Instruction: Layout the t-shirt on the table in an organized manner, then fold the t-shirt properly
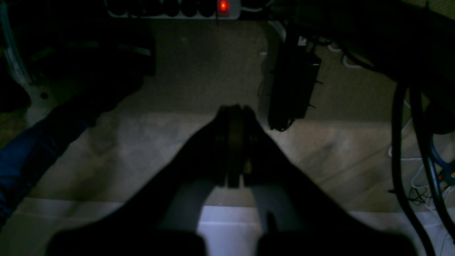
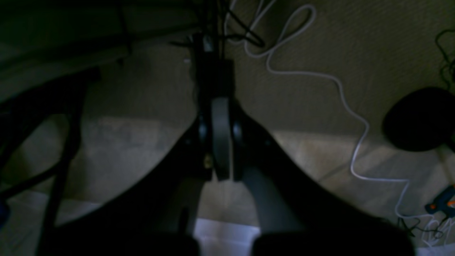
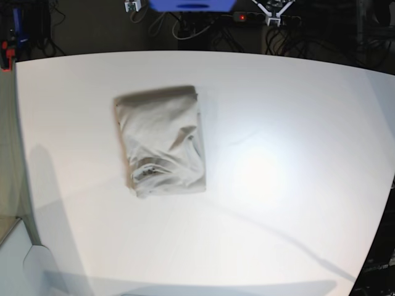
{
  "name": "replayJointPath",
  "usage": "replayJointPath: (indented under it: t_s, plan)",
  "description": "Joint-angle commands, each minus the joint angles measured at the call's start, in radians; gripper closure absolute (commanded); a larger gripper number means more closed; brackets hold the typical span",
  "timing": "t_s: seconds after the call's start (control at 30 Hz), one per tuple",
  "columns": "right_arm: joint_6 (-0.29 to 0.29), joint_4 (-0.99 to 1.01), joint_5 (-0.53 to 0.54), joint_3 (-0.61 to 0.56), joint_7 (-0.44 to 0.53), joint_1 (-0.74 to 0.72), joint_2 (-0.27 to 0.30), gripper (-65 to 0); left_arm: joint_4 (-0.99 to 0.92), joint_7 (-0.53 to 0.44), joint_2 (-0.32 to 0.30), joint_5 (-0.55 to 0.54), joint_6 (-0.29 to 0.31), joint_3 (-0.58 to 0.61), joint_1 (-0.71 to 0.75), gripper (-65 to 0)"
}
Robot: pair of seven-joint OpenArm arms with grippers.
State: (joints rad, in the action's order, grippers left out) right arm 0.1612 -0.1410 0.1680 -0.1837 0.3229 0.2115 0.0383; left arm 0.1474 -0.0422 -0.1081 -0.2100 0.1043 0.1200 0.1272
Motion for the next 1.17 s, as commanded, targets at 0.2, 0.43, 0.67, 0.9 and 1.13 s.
replayJointPath:
  t_s: [0.2,0.43,0.67,0.9,1.13]
  plan:
    - [0.008,0.001,0.002,-0.003,0.009,-0.013,0.01,0.0,0.001,-0.003,-0.008,-0.003,-0.008,0.0,-0.007,-0.4]
    - [0.008,0.002,-0.002,-0.004,0.0,-0.031,0.01,0.0,0.001,-0.005,-0.008,-0.003,-0.008,0.0,-0.008,-0.4]
    - [0.005,0.004,-0.078,-0.052,-0.001,-0.037,-0.018,0.0,0.001,-0.005,-0.014,-0.003,-0.008,0.0,-0.008,-0.4]
    - [0.005,0.004,-0.092,-0.05,-0.001,-0.03,-0.025,0.0,0.001,-0.005,-0.014,-0.003,-0.008,0.0,-0.005,-0.4]
    - [0.005,0.004,-0.092,-0.052,-0.001,-0.027,-0.018,0.0,0.001,-0.014,-0.008,-0.003,-0.008,0.0,-0.007,-0.4]
